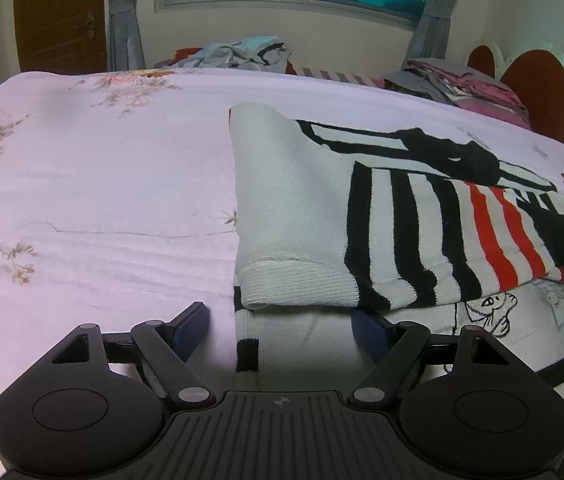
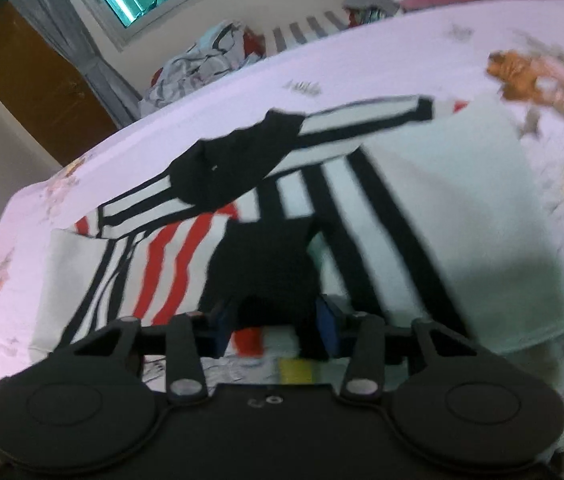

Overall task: Fold small clothes
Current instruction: 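Grasp the black cuff with the right tool and straighten the folded sleeve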

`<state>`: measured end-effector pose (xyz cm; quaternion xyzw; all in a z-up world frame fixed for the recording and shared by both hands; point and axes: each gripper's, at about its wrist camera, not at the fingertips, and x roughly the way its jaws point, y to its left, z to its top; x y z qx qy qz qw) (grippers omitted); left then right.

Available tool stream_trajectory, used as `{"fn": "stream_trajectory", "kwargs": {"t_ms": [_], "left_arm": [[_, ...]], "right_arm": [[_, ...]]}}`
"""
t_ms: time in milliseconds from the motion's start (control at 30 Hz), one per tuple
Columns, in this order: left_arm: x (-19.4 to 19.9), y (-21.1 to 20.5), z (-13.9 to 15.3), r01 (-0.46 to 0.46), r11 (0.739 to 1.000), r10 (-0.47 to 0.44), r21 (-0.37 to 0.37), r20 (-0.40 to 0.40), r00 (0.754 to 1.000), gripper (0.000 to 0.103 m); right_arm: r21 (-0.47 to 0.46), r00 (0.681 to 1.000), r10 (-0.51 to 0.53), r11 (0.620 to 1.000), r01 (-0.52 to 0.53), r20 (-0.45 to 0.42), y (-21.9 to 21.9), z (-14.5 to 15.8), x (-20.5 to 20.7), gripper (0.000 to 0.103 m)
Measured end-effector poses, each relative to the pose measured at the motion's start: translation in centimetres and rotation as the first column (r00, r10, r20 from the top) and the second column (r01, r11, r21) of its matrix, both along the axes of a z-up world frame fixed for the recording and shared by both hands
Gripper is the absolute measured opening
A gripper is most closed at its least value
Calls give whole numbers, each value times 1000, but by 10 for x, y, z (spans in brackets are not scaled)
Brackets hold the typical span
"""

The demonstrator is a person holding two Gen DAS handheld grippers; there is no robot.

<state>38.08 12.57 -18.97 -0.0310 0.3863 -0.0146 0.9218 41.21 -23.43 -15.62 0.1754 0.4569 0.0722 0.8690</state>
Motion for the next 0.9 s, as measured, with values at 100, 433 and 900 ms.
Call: {"fn": "stream_trajectory", "kwargs": {"t_ms": [100,433,900], "left_arm": [[0,-1,0,-1,1000,1,2,1,1000,78],[-1,1,1,-5,1000,5,0,6,1000,78],[-2,2,0,-8,1000,9,-4,4,1000,78]], "right_arm": [[34,1000,-13,999,13,15,6,-1,6,35],[134,999,-40,990,42,-15,2,4,5,62],[234,990,-136,964,126,27,4,10,-1,57]]}}
